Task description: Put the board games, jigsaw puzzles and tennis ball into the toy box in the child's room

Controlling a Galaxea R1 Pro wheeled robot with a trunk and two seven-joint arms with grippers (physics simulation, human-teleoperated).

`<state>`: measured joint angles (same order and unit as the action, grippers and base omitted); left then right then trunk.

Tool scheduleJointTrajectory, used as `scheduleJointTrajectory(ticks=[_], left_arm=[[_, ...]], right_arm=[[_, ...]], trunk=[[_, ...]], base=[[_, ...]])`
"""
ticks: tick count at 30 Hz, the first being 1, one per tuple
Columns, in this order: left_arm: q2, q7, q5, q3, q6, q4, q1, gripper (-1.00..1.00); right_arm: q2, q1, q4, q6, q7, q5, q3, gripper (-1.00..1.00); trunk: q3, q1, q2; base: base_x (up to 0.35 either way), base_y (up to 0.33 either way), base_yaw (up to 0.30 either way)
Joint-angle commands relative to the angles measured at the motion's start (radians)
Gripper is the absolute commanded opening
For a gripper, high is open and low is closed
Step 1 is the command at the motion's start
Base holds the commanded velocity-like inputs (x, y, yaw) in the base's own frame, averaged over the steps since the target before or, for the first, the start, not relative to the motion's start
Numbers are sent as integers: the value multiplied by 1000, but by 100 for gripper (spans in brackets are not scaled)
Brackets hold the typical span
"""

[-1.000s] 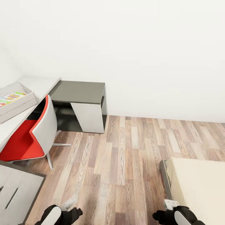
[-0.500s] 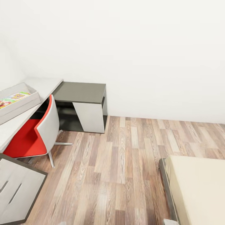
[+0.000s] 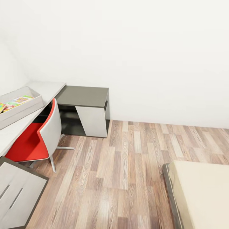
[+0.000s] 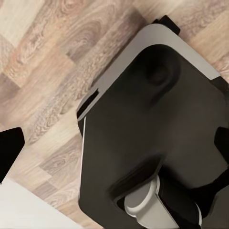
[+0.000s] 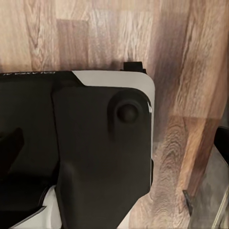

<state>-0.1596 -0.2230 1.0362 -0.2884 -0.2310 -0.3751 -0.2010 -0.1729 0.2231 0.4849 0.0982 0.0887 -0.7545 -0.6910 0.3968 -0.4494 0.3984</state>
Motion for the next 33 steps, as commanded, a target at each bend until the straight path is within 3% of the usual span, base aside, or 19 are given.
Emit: scheduleJointTrajectory(ticks=[1, 12, 20, 33], left_arm=[[-1, -7, 8, -7, 4, 9, 0, 100], [4, -4, 5, -12, 25, 54, 18, 100], [4, -3, 2, -14, 27, 57, 59, 100], [3, -4, -2, -14, 30, 61, 76, 100]], right_arm=[[0, 1, 1, 0, 9, -3, -8, 100], [4, 1, -9, -13, 7, 14, -5, 100], [4, 1, -11, -14, 7, 15, -5, 100], [3, -6, -34, 2, 10, 14, -12, 100]], trunk=[[0, -1, 2], [-18, -1, 2], [-31, -1, 2], [-52, -1, 2]], base=[[-1, 0, 6], [0, 0, 2], [0, 0, 0], [0, 0, 0]])
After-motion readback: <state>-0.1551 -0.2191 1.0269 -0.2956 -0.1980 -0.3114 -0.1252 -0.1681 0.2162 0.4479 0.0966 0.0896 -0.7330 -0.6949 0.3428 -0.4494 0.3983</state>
